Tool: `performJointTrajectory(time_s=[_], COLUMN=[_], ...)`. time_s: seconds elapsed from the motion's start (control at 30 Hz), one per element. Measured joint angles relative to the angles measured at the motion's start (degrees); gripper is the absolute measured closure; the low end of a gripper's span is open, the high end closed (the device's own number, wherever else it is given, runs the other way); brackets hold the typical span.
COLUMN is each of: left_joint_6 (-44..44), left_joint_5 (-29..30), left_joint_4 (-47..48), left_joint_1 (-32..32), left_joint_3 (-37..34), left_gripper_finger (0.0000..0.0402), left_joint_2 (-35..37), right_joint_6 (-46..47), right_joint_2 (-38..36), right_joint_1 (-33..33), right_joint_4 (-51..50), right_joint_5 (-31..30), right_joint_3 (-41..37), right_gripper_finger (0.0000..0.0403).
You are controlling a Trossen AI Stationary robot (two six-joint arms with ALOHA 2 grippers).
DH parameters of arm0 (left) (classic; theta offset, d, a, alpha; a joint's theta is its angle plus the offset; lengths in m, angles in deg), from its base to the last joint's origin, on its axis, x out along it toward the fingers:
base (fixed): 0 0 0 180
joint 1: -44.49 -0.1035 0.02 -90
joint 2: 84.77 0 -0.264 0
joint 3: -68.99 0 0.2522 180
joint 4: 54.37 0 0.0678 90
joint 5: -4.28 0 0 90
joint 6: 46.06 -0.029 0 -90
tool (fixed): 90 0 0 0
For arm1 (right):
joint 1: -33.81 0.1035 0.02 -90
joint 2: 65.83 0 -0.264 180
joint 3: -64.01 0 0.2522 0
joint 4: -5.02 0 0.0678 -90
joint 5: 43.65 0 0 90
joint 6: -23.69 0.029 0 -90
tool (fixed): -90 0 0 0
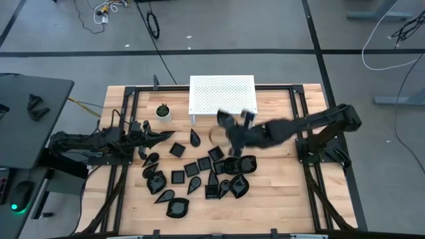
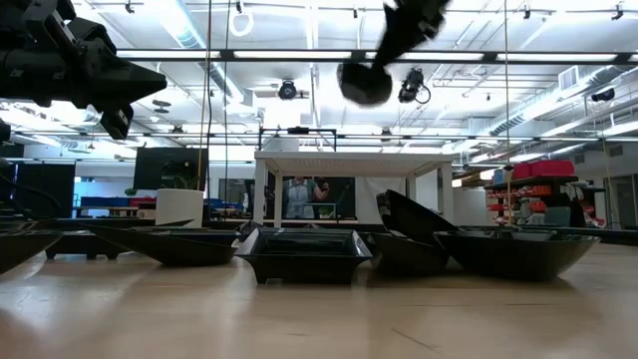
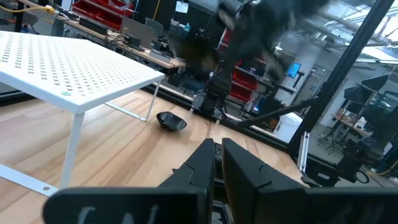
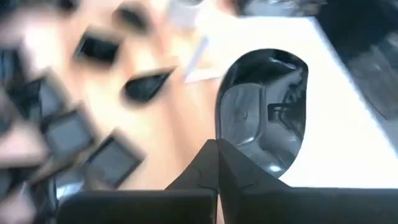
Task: Pick & Place Mini shaped plates
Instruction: Put the black plate on the shelf
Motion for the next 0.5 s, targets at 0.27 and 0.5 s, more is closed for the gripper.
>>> performJointTrajectory(time_s=[0.27, 0.5], left_joint_6=[-0.11, -0.11], left_joint_5=[0.07, 0.07], left_joint_4=[0.01, -0.01], left_joint_1=[0.0, 0.0], left_joint_3=[0.0, 0.0], left_gripper_finger=[0.0365, 0.0365], left_joint_2=[0.01, 0.01], right_joint_6=[-8.62, -17.44], right_joint_2=[0.06, 0.35], right_joint_1=[-21.03, -31.56], right_joint_4=[-4.95, 0.84], right_joint_5=[4.3, 9.94], right_joint_3=[4.6, -3.6], right_gripper_finger=[0.0403, 0.0403])
